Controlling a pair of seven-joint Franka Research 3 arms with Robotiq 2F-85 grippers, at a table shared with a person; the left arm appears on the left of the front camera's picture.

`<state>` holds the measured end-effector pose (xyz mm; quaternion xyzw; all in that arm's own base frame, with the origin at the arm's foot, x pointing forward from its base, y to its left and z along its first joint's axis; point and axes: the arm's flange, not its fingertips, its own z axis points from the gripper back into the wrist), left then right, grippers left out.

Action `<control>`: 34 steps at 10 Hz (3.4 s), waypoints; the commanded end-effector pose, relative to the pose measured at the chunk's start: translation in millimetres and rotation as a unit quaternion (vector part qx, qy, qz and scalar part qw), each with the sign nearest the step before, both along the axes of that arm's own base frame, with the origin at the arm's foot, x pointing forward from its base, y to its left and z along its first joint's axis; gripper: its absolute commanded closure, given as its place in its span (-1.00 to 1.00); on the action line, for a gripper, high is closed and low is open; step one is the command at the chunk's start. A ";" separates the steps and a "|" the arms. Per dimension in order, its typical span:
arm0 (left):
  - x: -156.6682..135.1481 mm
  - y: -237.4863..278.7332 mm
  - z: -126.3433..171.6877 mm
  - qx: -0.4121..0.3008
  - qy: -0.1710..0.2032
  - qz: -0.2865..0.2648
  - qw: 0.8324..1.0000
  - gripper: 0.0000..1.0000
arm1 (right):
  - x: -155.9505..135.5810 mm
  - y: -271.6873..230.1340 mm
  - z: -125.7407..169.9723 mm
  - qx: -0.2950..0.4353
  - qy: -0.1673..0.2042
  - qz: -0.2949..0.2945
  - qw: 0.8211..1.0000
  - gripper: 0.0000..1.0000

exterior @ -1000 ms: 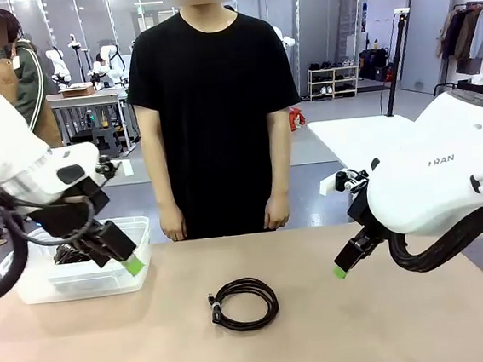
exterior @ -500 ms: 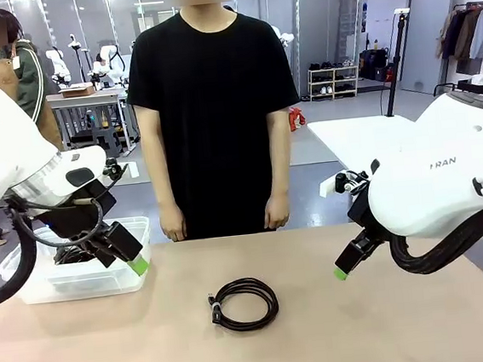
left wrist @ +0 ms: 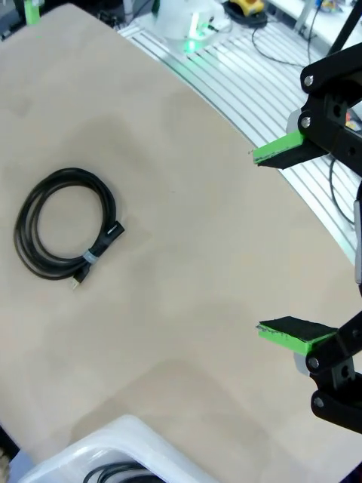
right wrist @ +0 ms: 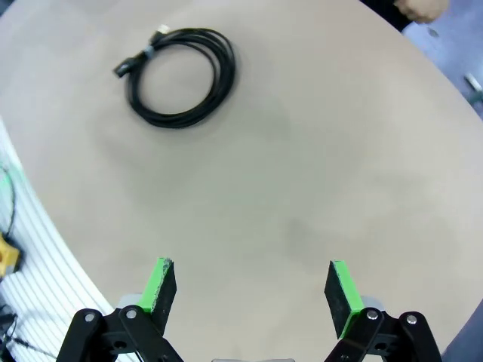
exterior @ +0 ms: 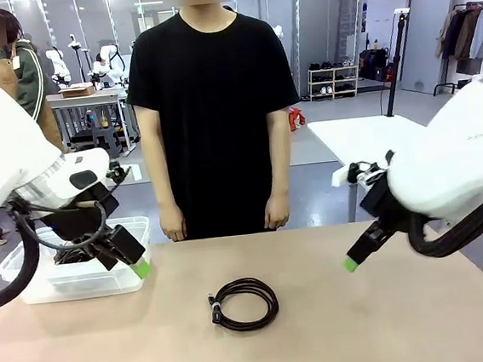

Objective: Organize and store the cables.
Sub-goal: Place the USB Extension Cable into the Organizing box.

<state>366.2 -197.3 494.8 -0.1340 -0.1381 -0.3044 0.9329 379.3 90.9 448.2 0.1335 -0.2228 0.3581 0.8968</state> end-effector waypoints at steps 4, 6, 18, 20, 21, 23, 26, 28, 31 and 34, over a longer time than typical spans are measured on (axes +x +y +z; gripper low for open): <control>36.8 -81.8 -37.9 0.048 0.053 0.139 0.988 -1.00 | -62.7 -137.1 4.7 0.103 -0.065 0.151 0.981 -1.00; 49.7 -104.8 -64.9 0.073 0.063 0.175 0.980 -1.00 | -77.8 -166.9 -7.1 0.124 -0.078 0.144 0.979 -1.00; 102.9 -162.0 -163.5 0.089 0.053 0.318 0.942 -1.00 | -81.4 -227.5 12.6 0.161 -0.142 0.158 0.964 -1.00; 105.6 -160.7 -167.3 0.092 0.045 0.332 0.938 -1.00 | -81.4 -227.5 12.6 0.161 -0.142 0.158 0.964 -1.00; 107.5 -161.1 -170.1 0.097 0.048 0.348 0.931 -1.00 | -81.4 -227.5 12.6 0.161 -0.142 0.158 0.964 -1.00; 113.8 -165.9 -177.1 0.090 0.046 0.369 0.924 -1.00 | -81.4 -227.5 12.6 0.161 -0.142 0.158 0.964 -1.00; 118.4 -165.5 -183.1 0.080 0.049 0.379 0.920 -1.00 | -81.4 -227.5 12.6 0.161 -0.142 0.158 0.964 -1.00; 120.0 -165.6 -187.6 0.086 0.055 0.381 0.919 -1.00 | -81.4 -227.5 12.6 0.161 -0.142 0.158 0.964 -1.00; 118.7 -166.8 -188.8 0.095 0.053 0.374 0.921 -0.06 | -81.4 -227.5 12.6 0.161 -0.142 0.158 0.964 -1.00; 114.9 -166.2 -185.1 0.093 0.059 0.367 0.924 1.00 | -81.4 -227.5 12.6 0.161 -0.142 0.158 0.964 -1.00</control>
